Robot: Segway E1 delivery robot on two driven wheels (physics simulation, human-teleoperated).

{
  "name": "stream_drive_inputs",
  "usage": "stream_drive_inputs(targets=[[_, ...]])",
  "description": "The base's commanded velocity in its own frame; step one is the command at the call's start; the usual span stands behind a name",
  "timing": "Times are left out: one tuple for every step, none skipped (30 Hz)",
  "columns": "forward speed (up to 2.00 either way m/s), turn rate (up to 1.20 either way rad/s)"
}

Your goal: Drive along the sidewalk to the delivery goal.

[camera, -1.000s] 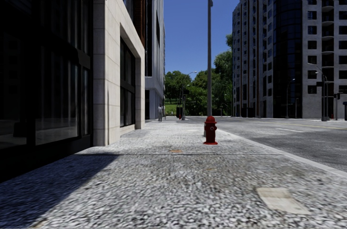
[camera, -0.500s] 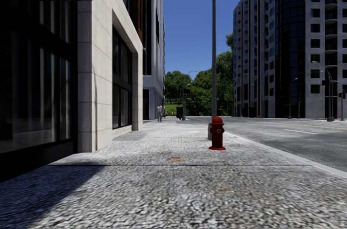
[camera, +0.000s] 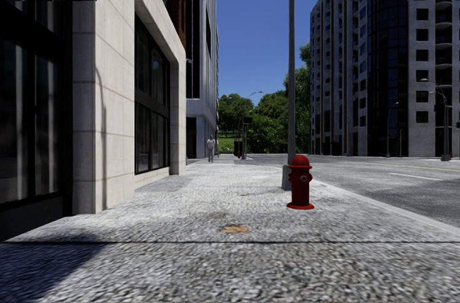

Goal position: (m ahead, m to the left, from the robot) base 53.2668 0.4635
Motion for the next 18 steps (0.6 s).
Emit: stream_drive_inputs(targets=[[1.49, 0.0], [1.49, 0.0], [1.49, 0.0], [1.49, 0.0], [1.49, 0.0], [1.49, 0.0], [1.49, 0.0], [1.49, 0.0], [1.49, 0.0], [1.49, 0.0], [1.49, 0.0], [1.49, 0.0], [1.49, 0.0], [1.49, 0.0], [1.49, 0.0], [1.49, 0.0], [1.49, 0.0], [1.49, 0.0]])
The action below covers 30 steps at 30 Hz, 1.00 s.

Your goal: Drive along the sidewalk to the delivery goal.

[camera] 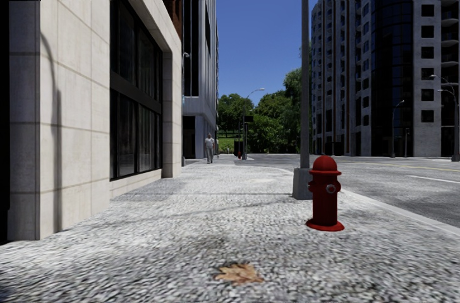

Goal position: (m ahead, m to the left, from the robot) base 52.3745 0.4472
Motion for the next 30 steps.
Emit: stream_drive_inputs(targets=[[1.49, 0.0], [1.49, 0.0], [1.49, 0.0], [1.49, 0.0], [1.49, 0.0], [1.49, 0.0], [1.49, 0.0], [1.49, 0.0], [1.49, 0.0], [1.49, 0.0], [1.49, 0.0], [1.49, 0.0], [1.49, 0.0], [1.49, 0.0], [1.49, 0.0], [1.49, 0.0], [1.49, 0.0], [1.49, 0.0], [1.49, 0.0], [1.49, 0.0], [1.49, 0.0], [1.49, 0.0], [1.49, 0.0], [1.49, 0.0], [1.49, 0.0], [1.49, 0.0], [1.49, 0.0], [1.49, 0.0], [1.49, 0.0], [1.49, 0.0]])
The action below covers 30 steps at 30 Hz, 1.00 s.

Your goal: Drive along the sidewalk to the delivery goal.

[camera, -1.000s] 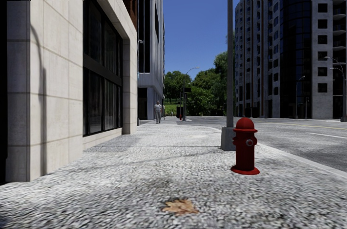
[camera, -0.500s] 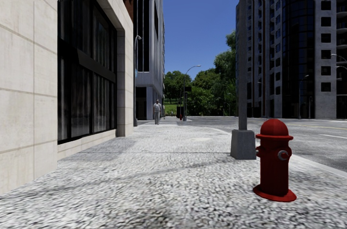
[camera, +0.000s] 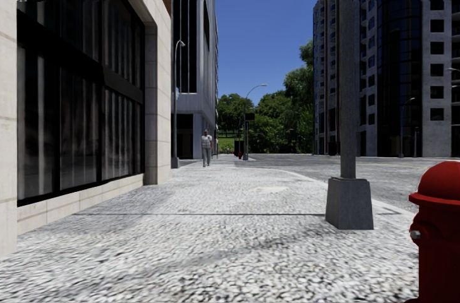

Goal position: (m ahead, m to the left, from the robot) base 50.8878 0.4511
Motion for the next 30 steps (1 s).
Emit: stream_drive_inputs(targets=[[1.49, 0.0], [1.49, 0.0], [1.49, 0.0], [1.49, 0.0], [1.49, 0.0], [1.49, 0.0], [1.49, 0.0], [1.49, 0.0], [1.49, 0.0], [1.49, 0.0], [1.49, 0.0], [1.49, 0.0], [1.49, 0.0], [1.48, 0.0], [1.48, 0.0], [1.48, 0.0], [1.48, 0.0], [1.48, 0.0], [1.48, 0.0], [1.48, 0.0], [1.48, 0.0], [1.48, 0.0], [1.48, 0.0], [1.48, 0.0], [1.48, 0.0], [1.48, 0.0], [1.48, 0.0], [1.48, 0.0], [1.48, 0.0], [1.48, 0.0]])
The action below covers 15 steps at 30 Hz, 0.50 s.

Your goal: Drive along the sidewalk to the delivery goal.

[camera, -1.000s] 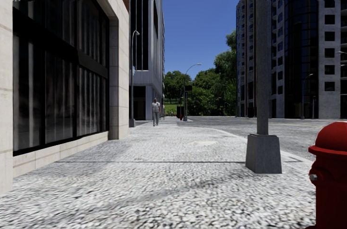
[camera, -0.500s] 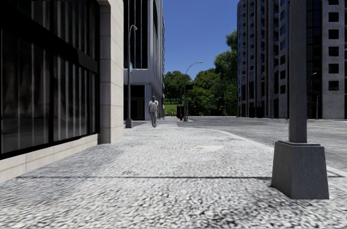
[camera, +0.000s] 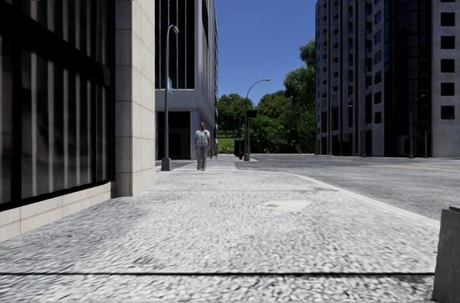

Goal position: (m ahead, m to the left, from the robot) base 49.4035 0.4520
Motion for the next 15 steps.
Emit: stream_drive_inputs(targets=[[1.48, 0.0], [1.48, 0.0], [1.48, 0.0], [1.48, 0.0], [1.49, 0.0], [1.49, 0.0], [1.49, 0.0], [1.49, 0.0], [1.49, 0.0], [1.49, 0.0], [1.49, 0.0], [1.49, 0.0], [1.49, 0.0], [1.49, 0.0], [1.49, 0.0]])
